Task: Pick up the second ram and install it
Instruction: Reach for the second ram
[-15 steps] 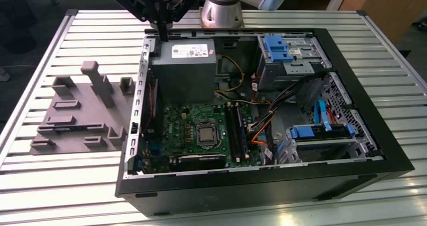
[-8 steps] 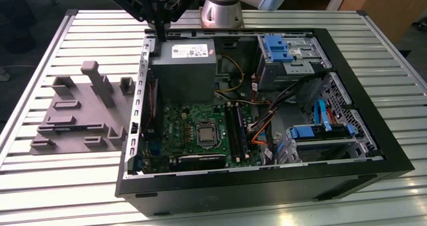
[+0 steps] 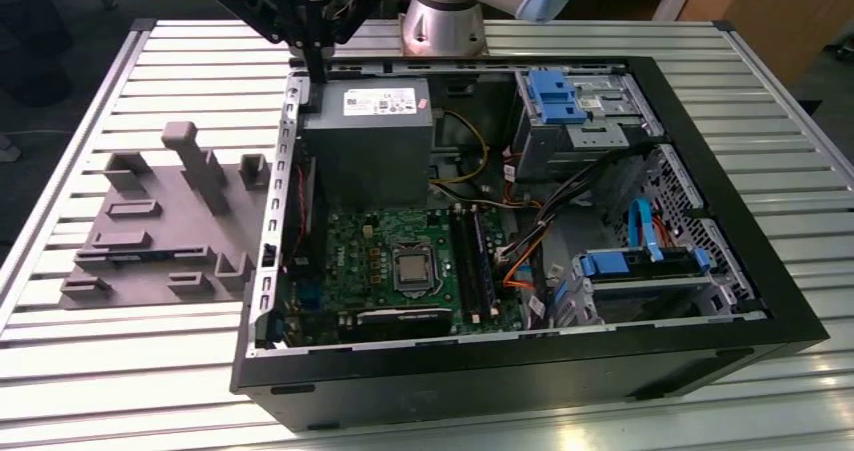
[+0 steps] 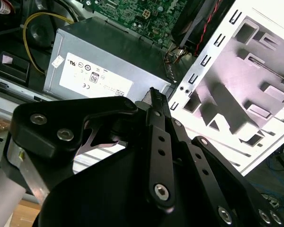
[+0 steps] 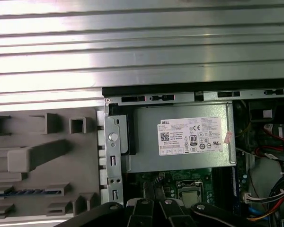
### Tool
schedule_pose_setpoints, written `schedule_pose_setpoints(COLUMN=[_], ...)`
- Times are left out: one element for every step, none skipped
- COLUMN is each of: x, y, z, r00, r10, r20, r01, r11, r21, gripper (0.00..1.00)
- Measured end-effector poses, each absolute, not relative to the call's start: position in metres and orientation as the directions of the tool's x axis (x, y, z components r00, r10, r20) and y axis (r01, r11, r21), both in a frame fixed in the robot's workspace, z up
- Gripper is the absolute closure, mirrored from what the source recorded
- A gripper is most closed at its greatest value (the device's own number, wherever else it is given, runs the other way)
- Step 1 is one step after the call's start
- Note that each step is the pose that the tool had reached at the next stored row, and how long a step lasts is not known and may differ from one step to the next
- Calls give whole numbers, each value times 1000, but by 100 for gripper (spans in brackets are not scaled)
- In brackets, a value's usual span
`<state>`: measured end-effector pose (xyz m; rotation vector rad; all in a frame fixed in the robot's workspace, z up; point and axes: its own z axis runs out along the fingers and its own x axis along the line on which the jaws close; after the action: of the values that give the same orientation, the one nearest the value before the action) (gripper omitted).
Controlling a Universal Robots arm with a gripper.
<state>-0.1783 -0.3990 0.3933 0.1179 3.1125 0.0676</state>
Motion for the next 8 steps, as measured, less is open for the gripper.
schedule_pose_setpoints(x=[-179, -180, -181, -183, -184, -186, -188, -190], y=[-399, -399, -399, -399, -399, -399, -399, -399], z=[393, 393, 393, 393, 393, 393, 393, 393], r00=[-997, -997, -997, -997, -997, -997, -997, -997], r10=[76, 76, 76, 76, 76, 76, 76, 76], r20=[-24, -24, -24, -24, -24, -24, -24, -25], r01=[75, 75, 75, 75, 75, 75, 75, 75], r11=[996, 996, 996, 996, 996, 996, 996, 996], r21=[44, 44, 44, 44, 44, 44, 44, 44], gripper=[89, 89, 89, 89, 89, 89, 89, 89])
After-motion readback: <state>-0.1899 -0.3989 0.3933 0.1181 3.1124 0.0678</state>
